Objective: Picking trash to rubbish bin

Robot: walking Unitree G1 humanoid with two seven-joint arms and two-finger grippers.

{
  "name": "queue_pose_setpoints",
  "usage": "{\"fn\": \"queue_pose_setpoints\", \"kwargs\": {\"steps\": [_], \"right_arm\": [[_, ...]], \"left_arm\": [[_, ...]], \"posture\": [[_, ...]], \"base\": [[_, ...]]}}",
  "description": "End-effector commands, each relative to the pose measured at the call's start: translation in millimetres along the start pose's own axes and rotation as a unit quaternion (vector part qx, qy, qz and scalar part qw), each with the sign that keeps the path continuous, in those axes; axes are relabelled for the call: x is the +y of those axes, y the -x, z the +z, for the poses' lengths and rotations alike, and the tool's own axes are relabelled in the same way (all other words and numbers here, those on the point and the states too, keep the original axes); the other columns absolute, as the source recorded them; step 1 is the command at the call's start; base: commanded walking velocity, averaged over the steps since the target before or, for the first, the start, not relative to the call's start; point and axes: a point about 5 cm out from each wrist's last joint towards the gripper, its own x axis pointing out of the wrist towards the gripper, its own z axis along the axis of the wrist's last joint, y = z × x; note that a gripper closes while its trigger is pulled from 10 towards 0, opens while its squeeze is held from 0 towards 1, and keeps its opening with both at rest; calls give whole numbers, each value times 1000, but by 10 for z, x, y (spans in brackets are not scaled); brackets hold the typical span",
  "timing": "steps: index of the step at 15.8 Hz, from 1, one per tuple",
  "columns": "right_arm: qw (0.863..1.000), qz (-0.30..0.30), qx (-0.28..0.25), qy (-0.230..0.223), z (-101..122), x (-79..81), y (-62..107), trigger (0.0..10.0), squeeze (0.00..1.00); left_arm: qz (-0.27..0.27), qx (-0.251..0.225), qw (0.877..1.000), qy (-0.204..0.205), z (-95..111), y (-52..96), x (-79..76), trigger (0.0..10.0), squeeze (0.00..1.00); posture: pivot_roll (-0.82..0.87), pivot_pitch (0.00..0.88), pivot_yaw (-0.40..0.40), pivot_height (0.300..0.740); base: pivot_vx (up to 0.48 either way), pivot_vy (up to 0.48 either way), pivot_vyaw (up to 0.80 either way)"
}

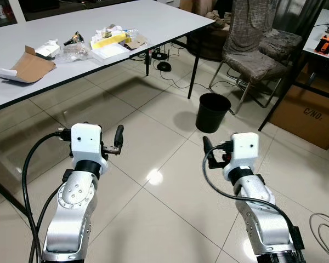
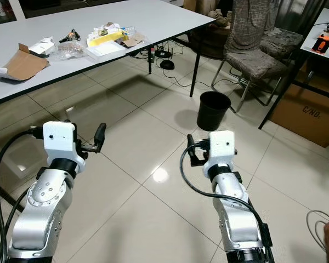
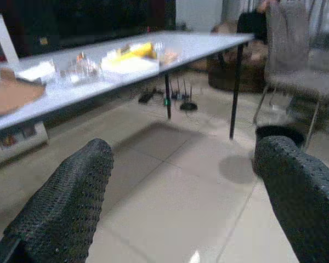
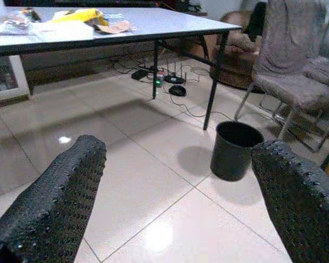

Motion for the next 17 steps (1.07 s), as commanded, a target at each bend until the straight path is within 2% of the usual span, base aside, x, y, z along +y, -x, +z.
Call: {"fn": "queue_pose_setpoints", "kwargs": {"steps": [1, 5, 7, 8, 9, 11, 17], "right_arm": [[1000, -8, -3, 2, 49, -38, -7, 10000, 0], [998, -4, -19, 67, 93, 31, -33, 10000, 0], [996, 13, -21, 82, 109, 75, -37, 10000, 0], [996, 21, -21, 87, 108, 97, -43, 10000, 55], [992, 40, -25, 117, 122, 148, -61, 10000, 0], [991, 45, -33, 121, 148, 177, -79, 10000, 0], [990, 51, -37, 123, 131, 222, -66, 10000, 0]], "left_arm": [[-11, 19, 1000, 1, -30, 11, -33, 10000, 0], [-15, -4, 1000, 2, 15, 36, -42, 10000, 0], [-24, -11, 1000, 3, 47, 33, -53, 10000, 0], [-25, -14, 1000, -2, 59, 25, -51, 10000, 0], [-21, -12, 1000, 0, 79, 2, -33, 10000, 0], [-26, -15, 1000, -2, 105, -22, -34, 10000, 0], [-33, -17, 999, -15, 128, -68, -17, 10000, 0]], "posture": [[-10, 0, -60, 740], [-5, 0, -72, 740], [2, 0, -81, 740], [2, 0, -81, 740], [3, 0, -73, 740], [8, 0, -72, 740], [10, 0, -51, 740]], "base": [[0, 0, 0], [0, 0, 0], [0, 0, 0], [0, 0, 0], [0, 0, 0], [126, 0, 250], [276, 0, 800]]}}
